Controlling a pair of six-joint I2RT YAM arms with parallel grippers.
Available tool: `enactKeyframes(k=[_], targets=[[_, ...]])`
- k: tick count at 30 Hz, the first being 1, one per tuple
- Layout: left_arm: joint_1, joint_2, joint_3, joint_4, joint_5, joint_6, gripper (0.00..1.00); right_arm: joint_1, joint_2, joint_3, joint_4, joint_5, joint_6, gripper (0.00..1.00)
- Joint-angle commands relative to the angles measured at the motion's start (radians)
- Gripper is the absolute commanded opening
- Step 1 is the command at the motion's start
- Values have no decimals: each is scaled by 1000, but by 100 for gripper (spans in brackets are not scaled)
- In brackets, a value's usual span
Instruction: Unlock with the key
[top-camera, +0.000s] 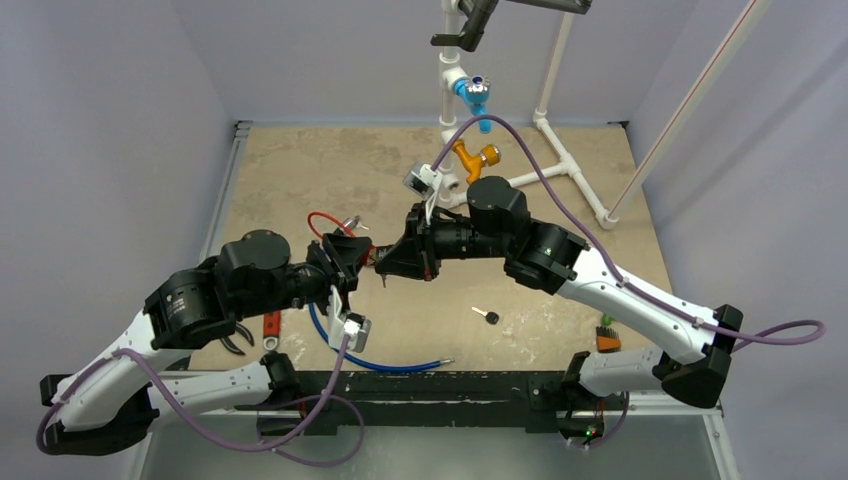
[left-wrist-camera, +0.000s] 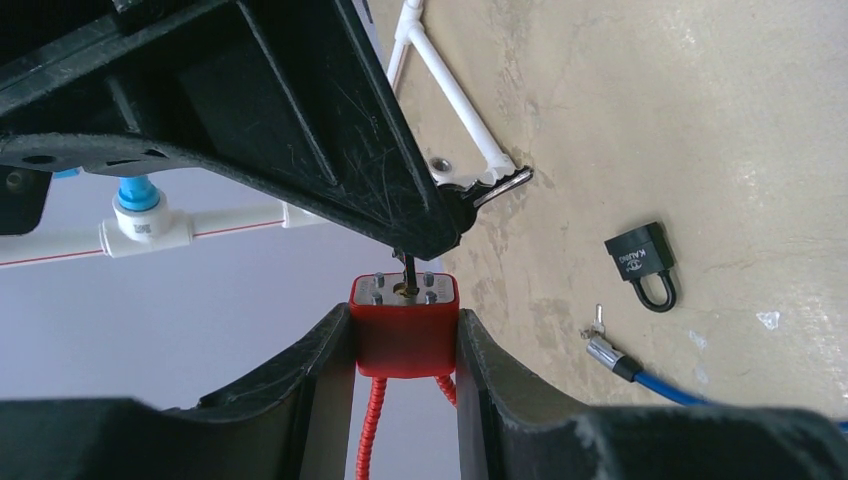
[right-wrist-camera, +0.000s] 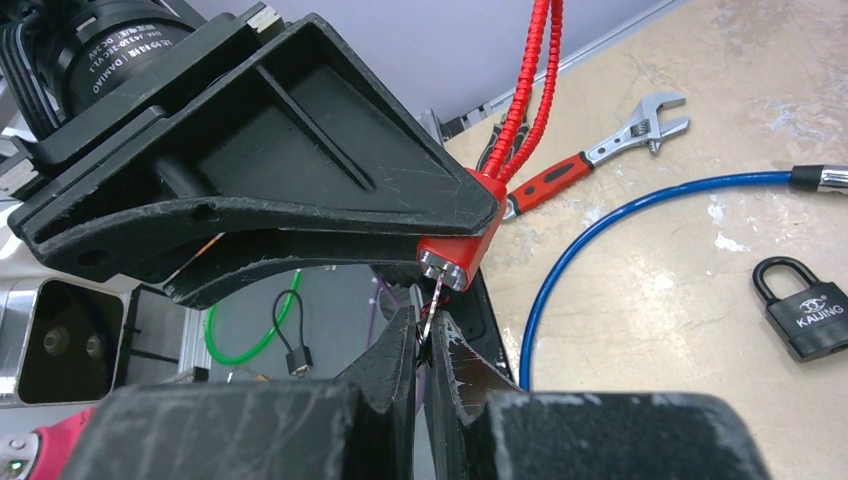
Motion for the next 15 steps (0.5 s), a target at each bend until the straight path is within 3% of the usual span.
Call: enactKeyframes(k=[1,15], targets=[[-28,-2,-9,74,-11,47,0,2,11,6,92,9,24,0],[-47,9,-29,123,-116,69,0,24,26,-38,153,33,60,0]])
